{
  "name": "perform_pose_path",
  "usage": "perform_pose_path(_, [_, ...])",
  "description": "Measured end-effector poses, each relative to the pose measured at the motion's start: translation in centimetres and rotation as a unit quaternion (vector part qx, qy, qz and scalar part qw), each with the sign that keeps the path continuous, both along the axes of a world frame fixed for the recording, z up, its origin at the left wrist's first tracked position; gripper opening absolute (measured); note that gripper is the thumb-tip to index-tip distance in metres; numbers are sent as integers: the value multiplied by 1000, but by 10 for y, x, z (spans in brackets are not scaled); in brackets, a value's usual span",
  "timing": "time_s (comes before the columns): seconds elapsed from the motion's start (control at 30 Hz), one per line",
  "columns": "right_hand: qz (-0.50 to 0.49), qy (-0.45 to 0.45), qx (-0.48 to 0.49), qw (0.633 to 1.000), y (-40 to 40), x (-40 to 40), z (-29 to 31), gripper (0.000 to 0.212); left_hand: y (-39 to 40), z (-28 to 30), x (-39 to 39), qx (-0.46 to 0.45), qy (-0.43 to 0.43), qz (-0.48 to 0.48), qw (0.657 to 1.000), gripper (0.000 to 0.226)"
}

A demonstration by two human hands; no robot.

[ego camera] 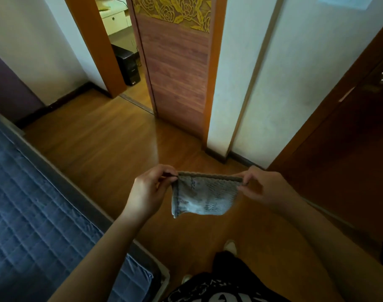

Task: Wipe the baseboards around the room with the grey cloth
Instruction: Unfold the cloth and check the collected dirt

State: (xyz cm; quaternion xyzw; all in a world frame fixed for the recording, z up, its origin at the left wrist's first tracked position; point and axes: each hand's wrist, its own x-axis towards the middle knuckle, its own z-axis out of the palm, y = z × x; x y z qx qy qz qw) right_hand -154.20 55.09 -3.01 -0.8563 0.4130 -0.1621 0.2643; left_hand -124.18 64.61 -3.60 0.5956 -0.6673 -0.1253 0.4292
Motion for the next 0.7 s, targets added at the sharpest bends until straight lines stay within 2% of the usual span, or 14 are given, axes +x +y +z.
perform_pose_path(0.1, [31, -53, 11, 998, -41, 9, 10, 13, -30, -6, 1, 16, 4, 34, 999, 20])
perform_pose_path(0.2, [81, -29, -6, 996, -88, 20, 6, 15, -66, -10, 5, 18, -28, 66, 997, 18])
perform_pose_path(0.33, [79, -122, 71, 987, -146, 29, -2, 7, -107, -4, 5, 55, 3, 110, 992, 25])
perform_pose_path(0.43, [64, -165, 178, 968, -192, 37, 7, 22, -139, 8, 2, 73, 5, 127, 989, 22])
perform_pose_path(0.5, [87, -142, 214, 963, -221, 43, 14, 29, -152, 18, 1, 74, 38, 141, 986, 21])
perform_pose_path(0.6, [100, -132, 243, 956, -255, 56, 19, 19, -169, 32, 3, 79, 106, 154, 979, 24])
perform_pose_path(0.67, [89, -171, 305, 933, -271, 71, 17, 21, -181, 37, 6, 90, 172, 156, 968, 22])
perform_pose_path(0.7, [84, -197, 360, 908, -275, 80, 14, 22, -188, 38, 6, 96, 205, 160, 961, 23])
